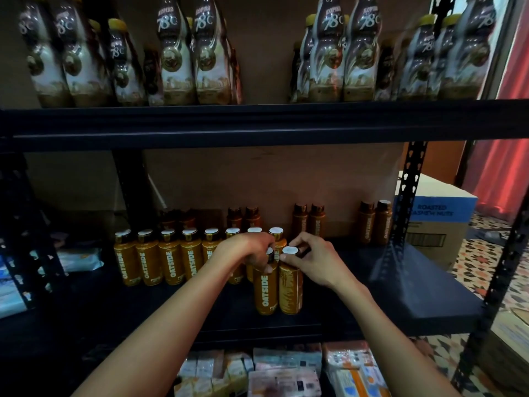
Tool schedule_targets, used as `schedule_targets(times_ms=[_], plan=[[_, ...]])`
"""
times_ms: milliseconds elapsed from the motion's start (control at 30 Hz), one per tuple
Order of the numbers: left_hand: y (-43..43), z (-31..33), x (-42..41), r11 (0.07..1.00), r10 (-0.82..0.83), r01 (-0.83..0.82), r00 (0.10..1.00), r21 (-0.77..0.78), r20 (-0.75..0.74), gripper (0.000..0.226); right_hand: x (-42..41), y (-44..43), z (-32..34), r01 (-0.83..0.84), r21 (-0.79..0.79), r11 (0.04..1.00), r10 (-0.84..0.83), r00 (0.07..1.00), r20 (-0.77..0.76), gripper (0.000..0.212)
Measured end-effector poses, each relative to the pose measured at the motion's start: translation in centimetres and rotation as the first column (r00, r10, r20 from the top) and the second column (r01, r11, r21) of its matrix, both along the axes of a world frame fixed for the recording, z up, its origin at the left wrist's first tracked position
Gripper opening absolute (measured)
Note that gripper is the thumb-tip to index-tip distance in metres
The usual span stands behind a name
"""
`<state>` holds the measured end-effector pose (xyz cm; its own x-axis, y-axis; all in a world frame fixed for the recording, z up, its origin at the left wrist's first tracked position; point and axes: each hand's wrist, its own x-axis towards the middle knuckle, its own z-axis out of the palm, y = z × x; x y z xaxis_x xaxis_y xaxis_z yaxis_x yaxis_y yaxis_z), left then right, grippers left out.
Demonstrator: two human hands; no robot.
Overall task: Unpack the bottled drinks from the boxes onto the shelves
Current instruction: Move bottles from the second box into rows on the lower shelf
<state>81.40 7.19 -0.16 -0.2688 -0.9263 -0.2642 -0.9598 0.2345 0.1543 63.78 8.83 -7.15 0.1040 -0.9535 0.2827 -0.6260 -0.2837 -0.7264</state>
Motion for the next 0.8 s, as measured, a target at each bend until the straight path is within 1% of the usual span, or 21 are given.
schedule_targets(times_ms=[133,267,300,400,533,700,800], plan=[[0.1,0.1,0.0,1.0,-0.009,0.009,1.0,-0.001,0.004,0.061,0.5,0.5,0.0,0.016,-0.012,1.0,-0.015,0.997,0.075,0.024],[0.3,0.2,0.1,1.0,-0.009,0.009,1.0,0.005,-0.005,0.061,0.4,0.9,0.3,-0.023,0.025,0.999,0.02,0.991,0.134,0.017],[0.3,0.2,0.1,1.0,-0.007,0.007,1.0,0.004,-0.007,0.061,0.3,1.0,0.4,-0.042,0.039,0.998,0.036,0.989,0.146,0.02],[0.3,0.1,0.1,1.0,-0.002,0.002,1.0,0.006,-0.007,0.064,0.2,1.1,0.4,-0.104,0.059,0.993,0.091,0.978,0.188,0.044],[0.3,0.2,0.1,1.0,0.002,-0.002,1.0,0.012,-0.011,0.063,0.3,1.2,-0.1,-0.08,0.066,0.995,0.069,0.984,0.165,0.04],[0.3,0.1,0.2,1.0,0.006,-0.006,1.0,0.011,-0.02,0.061,0.9,1.0,-0.7,0.006,-0.071,0.997,-0.002,0.998,0.059,0.038],[0.2,0.1,0.2,1.0,0.007,-0.007,1.0,0.013,-0.018,0.064,0.9,0.9,-0.1,-0.013,-0.033,0.999,0.014,0.999,0.045,0.033]])
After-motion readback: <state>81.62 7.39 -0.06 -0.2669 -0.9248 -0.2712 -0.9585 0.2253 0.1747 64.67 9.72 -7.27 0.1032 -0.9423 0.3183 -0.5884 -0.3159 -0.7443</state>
